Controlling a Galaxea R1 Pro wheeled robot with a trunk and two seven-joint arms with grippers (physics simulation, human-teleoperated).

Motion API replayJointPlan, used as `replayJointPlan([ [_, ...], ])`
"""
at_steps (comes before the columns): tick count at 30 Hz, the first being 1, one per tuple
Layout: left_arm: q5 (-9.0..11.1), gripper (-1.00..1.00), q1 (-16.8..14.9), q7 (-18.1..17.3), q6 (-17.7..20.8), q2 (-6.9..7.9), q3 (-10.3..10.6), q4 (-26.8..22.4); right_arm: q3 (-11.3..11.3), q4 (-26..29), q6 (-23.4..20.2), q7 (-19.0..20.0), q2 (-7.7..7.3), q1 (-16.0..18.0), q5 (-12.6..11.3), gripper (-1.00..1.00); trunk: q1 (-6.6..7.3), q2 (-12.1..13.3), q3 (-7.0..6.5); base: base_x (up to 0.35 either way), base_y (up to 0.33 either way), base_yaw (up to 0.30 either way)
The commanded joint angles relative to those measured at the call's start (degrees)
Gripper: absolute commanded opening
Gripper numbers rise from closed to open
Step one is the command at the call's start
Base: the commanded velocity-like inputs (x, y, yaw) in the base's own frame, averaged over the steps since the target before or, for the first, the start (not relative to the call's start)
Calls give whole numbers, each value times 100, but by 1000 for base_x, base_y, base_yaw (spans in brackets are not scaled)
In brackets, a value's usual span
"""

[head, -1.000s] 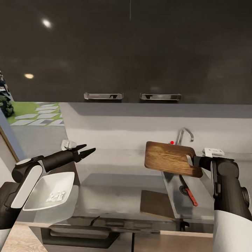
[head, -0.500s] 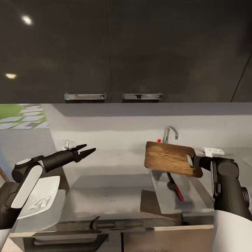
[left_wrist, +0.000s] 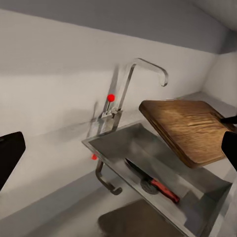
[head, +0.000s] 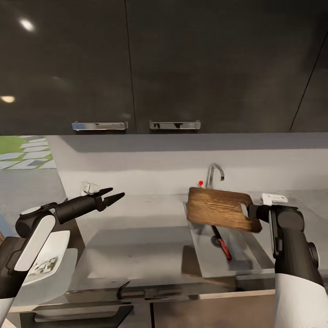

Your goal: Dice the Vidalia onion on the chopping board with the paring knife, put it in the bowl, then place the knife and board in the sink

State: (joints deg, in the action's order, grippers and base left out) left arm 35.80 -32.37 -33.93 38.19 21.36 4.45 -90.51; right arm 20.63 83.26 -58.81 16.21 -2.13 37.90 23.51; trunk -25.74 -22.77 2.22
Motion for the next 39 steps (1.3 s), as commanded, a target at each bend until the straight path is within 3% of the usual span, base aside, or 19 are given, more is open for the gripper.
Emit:
replayJointPlan([
  [1,41,100,-7,9,40,2,3,-1,-1,-57,-21,-43,1,7,22,-100,-4,-15,14,0,-1,0],
  [4,45,100,-7,9,40,2,3,-1,-12,-421,-2,-408,2,7,22,-100,-4,-15,14,0,0,0],
  [11,43,100,-7,9,40,0,3,-1,-26,-767,9,-552,2,10,18,-100,-4,-15,14,0,0,0],
  [23,43,100,-7,13,40,0,3,-1,-25,-1777,27,-1262,2,271,-31,-100,-4,-15,14,0,0,0],
  [26,43,100,-7,17,40,0,3,-1,-24,-1872,27,-1358,2,300,-226,-100,-4,-15,14,0,0,0],
  [29,43,100,-7,18,40,0,5,-1,-24,-1909,28,-1535,2,312,-668,-100,-4,-15,14,0,0,0],
  [31,42,100,-7,18,40,0,4,-1,-21,-1916,34,-1863,2,314,-1002,-100,-4,-15,14,0,0,0],
  [35,42,100,-7,18,40,0,3,-1,-16,-1918,42,-2028,2,315,-1378,-100,-4,-15,14,0,0,0],
  [39,41,100,-7,18,40,0,3,-1,-9,-1918,45,-2072,2,315,-1587,-100,-4,-15,14,0,0,0],
])
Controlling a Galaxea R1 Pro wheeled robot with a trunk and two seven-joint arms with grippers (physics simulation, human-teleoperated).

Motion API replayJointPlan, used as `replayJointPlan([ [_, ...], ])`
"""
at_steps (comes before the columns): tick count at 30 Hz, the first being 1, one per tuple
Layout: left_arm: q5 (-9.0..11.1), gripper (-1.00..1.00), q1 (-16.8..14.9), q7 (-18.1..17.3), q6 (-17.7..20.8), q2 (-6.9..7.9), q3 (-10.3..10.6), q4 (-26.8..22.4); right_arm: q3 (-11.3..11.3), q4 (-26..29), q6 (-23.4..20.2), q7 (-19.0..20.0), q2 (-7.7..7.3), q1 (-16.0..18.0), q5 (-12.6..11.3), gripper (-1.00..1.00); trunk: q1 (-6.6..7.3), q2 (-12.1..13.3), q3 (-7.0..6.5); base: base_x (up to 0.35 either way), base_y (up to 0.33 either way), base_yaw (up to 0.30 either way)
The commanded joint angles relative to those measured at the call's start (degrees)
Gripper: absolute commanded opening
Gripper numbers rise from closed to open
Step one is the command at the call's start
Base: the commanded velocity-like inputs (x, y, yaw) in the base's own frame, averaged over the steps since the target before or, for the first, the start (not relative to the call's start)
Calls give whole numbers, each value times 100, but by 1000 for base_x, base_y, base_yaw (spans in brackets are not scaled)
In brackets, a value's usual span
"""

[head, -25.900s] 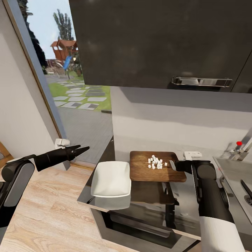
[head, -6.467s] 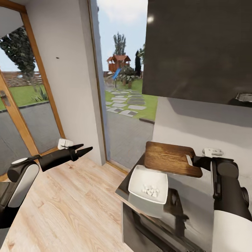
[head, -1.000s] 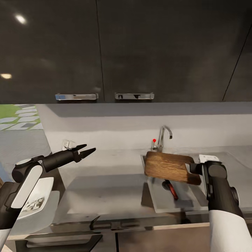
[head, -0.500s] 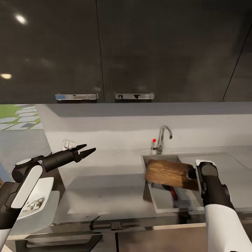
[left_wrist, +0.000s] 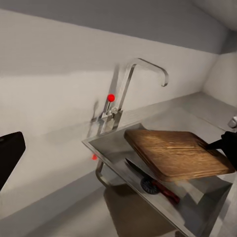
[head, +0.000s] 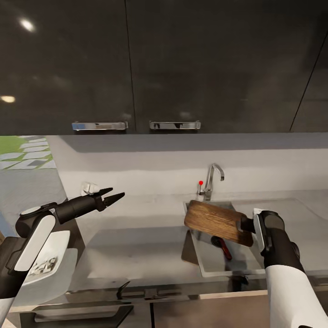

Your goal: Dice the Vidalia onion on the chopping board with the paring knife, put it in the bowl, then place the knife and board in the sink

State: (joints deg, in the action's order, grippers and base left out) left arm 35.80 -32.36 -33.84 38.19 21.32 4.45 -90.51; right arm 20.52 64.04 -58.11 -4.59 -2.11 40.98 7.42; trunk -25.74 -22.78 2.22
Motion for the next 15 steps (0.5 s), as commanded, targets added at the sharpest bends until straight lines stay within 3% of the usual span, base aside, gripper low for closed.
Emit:
replayJointPlan([
  [1,43,100,-7,9,40,4,3,-1,2,4,-25,6,0,6,6,-100,-4,-14,14,0,0,0],
  [6,42,100,-7,9,40,4,3,-1,106,4,-25,-12,0,6,-48,-100,-4,-14,14,0,0,0],
  [8,41,100,-7,9,40,4,3,-1,321,4,-25,-27,0,6,-55,-100,-4,-14,14,0,0,0],
  [10,41,100,-7,9,40,4,3,-1,399,4,-25,-84,0,6,-56,-100,-4,-14,14,0,0,0],
  [12,41,100,-7,9,40,4,3,-1,459,4,1,-258,2,6,-72,-100,-4,-14,14,0,0,0],
  [15,42,100,-7,9,40,4,3,-1,493,4,188,-604,71,6,-295,-100,-4,-14,14,0,0,0],
])
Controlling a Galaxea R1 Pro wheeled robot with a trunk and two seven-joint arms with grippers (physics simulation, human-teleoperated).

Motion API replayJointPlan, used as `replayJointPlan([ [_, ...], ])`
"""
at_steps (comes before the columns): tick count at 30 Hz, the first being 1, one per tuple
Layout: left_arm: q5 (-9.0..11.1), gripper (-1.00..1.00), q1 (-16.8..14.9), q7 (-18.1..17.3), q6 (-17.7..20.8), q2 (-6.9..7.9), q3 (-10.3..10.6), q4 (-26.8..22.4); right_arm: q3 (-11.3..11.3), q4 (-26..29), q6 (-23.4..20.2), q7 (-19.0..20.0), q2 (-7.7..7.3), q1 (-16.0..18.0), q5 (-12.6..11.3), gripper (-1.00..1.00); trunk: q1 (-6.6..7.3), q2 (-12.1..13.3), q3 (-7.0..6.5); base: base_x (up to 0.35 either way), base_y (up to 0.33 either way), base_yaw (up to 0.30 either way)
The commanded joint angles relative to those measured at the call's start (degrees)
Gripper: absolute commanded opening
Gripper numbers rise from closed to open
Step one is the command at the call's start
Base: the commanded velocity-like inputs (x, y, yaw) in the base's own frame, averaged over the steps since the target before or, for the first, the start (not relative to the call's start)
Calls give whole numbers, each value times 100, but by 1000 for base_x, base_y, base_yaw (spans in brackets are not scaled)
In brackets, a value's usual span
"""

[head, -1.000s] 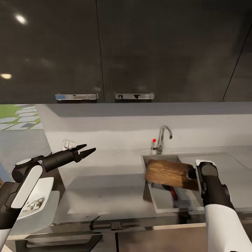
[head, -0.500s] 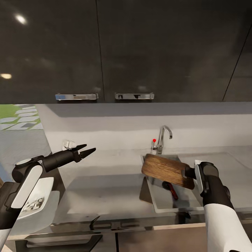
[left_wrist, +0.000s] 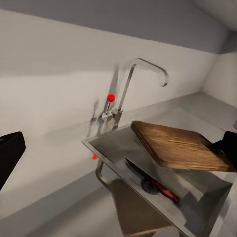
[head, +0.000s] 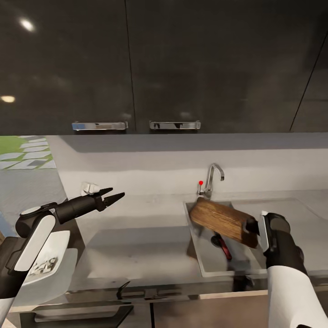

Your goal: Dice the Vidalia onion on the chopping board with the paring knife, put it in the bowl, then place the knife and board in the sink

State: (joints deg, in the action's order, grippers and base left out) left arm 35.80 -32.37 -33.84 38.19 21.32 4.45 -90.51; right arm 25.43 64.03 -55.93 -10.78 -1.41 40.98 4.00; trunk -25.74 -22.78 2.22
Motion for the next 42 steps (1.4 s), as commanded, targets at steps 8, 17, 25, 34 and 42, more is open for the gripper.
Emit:
replayJointPlan([
  [8,42,100,-7,20,40,4,59,1,134,4,32,-560,389,7,-452,-100,-4,-14,14,0,0,0],
  [17,41,100,-7,27,31,4,194,-1,142,4,377,-1632,667,7,-1775,-100,-4,-14,14,0,0,0],
  [25,41,100,-7,27,31,4,196,7,127,6,922,-2629,813,7,-2736,-100,-4,-14,14,0,0,0],
  [34,33,100,-7,41,31,11,196,7,121,21,1661,-3653,818,7,-2804,-100,-4,-14,14,0,0,0],
  [42,32,100,-7,45,31,12,196,7,95,14,1707,-3752,824,7,-2807,-100,-4,-14,14,0,0,0],
])
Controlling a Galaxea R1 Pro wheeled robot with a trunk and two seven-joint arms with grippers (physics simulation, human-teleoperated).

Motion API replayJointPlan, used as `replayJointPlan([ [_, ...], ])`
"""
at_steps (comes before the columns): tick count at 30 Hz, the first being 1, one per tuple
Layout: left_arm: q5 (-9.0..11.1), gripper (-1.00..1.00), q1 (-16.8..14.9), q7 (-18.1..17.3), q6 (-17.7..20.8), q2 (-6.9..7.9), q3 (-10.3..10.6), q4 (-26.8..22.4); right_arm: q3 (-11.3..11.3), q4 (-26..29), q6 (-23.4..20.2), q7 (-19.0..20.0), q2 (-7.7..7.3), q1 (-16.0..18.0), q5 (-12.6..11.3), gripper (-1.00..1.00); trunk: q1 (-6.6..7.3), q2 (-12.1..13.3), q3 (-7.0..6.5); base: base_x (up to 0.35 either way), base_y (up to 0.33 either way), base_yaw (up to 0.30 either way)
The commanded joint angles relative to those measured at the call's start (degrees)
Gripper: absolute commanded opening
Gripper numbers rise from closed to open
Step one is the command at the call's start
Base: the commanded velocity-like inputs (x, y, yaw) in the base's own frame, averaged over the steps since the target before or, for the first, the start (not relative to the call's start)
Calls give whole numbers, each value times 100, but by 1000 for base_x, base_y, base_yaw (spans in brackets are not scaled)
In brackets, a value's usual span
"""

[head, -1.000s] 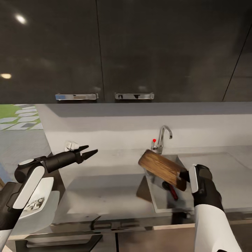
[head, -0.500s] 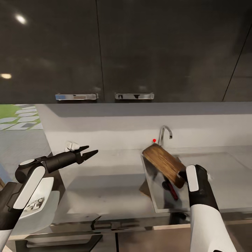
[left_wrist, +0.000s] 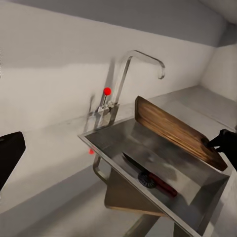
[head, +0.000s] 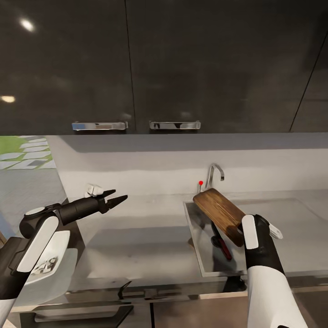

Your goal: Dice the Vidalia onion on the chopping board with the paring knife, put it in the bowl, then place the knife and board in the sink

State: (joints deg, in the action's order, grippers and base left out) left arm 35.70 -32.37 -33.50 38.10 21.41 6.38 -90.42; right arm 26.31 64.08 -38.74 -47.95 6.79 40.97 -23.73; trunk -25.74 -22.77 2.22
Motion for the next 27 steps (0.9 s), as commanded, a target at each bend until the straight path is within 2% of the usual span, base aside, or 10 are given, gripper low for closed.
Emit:
replayJointPlan([
  [1,42,100,-7,10,40,4,3,-2,7,9,-12,-37,4,7,-34,-100,-4,-14,14,0,0,0],
  [21,42,100,-7,19,40,4,3,25,5,-3,-11,-32,2,7,-34,-100,-4,-14,14,0,0,0],
  [27,42,100,-7,19,47,4,3,25,8,-321,-5,-31,6,7,-53,-100,-4,-14,14,-36,169,0],
])
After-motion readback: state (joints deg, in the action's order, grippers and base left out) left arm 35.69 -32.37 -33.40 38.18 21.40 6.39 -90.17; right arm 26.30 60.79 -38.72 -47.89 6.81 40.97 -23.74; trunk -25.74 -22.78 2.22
